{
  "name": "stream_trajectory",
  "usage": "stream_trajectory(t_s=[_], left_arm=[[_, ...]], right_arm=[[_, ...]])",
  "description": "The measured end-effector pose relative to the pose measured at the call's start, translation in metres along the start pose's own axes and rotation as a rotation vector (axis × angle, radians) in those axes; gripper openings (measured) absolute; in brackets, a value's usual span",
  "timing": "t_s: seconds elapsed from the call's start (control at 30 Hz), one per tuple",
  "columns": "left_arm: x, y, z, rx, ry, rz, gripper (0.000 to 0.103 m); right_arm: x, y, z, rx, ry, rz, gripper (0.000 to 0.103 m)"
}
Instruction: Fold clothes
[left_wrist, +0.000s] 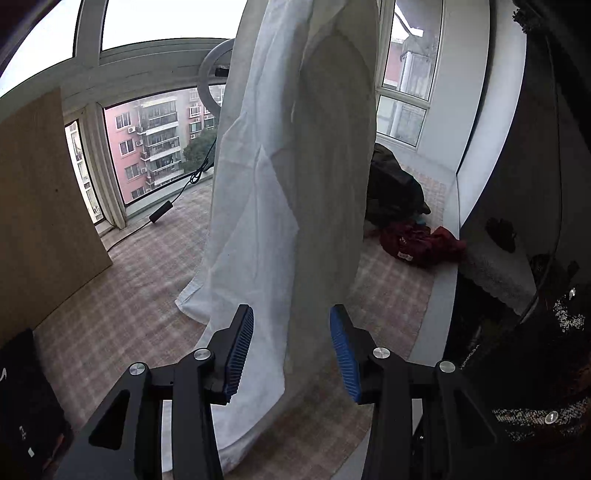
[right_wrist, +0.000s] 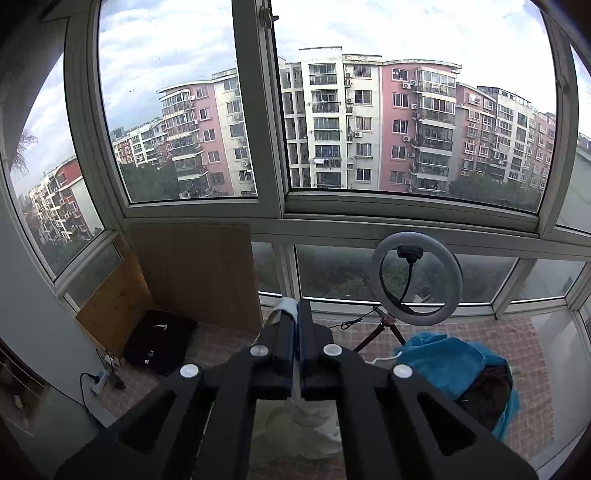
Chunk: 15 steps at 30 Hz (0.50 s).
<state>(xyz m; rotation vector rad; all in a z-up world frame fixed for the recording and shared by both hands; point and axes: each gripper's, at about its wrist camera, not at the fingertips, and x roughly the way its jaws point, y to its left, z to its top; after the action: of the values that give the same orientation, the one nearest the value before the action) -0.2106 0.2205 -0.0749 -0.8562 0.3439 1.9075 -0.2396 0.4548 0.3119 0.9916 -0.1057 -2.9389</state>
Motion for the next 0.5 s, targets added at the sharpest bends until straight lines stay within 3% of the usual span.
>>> stream_trajectory(t_s=[0.1,0.13,0.17,0.2,0.33,0.5], left_arm=[[0.029,0.005,0.005,0.009,0.048,0.009,0.041],[0.038,0.008,0.006,0.002,0.07,-0.012,0.031],[0.046,0.011,0.008,-0.009,0.087,-0.03,0.007],[0.052,0.015,0.009,-0.025,0.101,-0.042,0.001],[0.037,0.021,0.016,-0.063,0.089,0.005,0.0],[-0.054,0.056,0.042,-0.098,-0.021,0.251,0.0]], right_arm=[[0.003,0.0,0.0,-0.006,0.004,0.011,0.002],[0.003,-0.001,-0.001,-0.008,0.006,0.014,0.002],[0.004,-0.002,-0.001,-0.01,0.005,0.012,0.002],[0.005,-0.003,-0.001,-0.011,0.005,0.008,0.002],[0.007,-0.007,0.0,-0.019,0.003,-0.006,0.002],[-0.003,-0.037,0.001,0.032,-0.035,-0.026,0.002]])
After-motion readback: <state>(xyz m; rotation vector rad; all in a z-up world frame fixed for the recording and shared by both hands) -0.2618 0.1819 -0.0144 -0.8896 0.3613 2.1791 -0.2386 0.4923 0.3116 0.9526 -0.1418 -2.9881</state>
